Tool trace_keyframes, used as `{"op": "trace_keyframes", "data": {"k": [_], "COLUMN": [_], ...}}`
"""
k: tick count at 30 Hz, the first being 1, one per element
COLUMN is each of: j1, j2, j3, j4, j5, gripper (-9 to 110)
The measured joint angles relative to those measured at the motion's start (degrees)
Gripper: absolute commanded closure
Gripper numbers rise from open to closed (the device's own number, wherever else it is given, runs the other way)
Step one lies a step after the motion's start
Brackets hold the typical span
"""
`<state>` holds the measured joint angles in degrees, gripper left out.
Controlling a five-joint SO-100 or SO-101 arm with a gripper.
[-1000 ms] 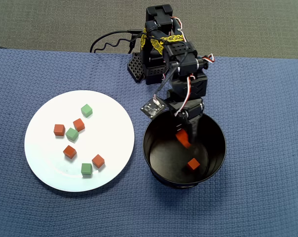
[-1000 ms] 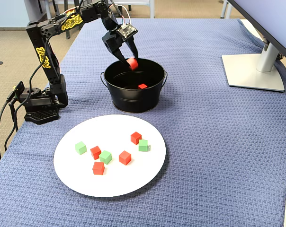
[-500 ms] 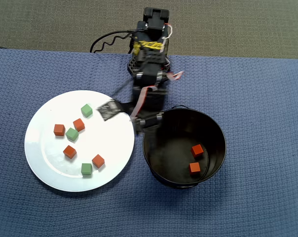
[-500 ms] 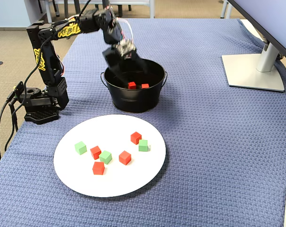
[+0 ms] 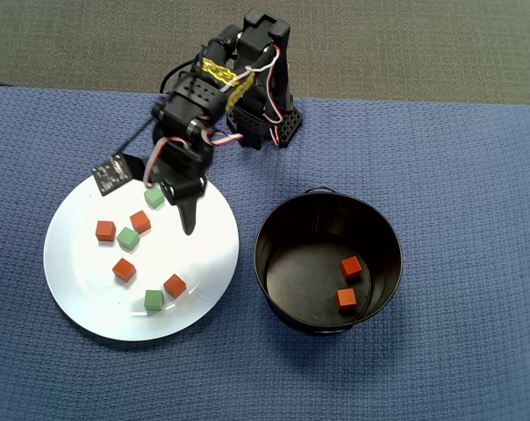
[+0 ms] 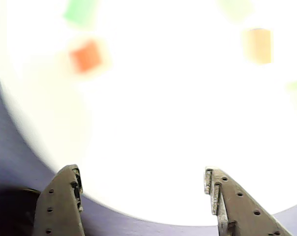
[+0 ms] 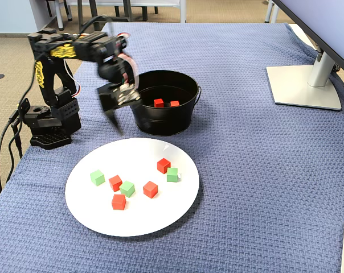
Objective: Pick up the red cubes from the white plate and place them in the black recipient
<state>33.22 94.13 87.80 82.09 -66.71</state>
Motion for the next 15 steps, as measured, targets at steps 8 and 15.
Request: {"op": "trace_keyframes", "data": {"k": [8, 15], "j1": [10.46, 12.22], "j2": [1.58, -2.55], "j3": [11.78, 12.22], "j4": [-10.63, -14.94], "j5": [-25.75, -34.28], "gripper": [77, 73]}}
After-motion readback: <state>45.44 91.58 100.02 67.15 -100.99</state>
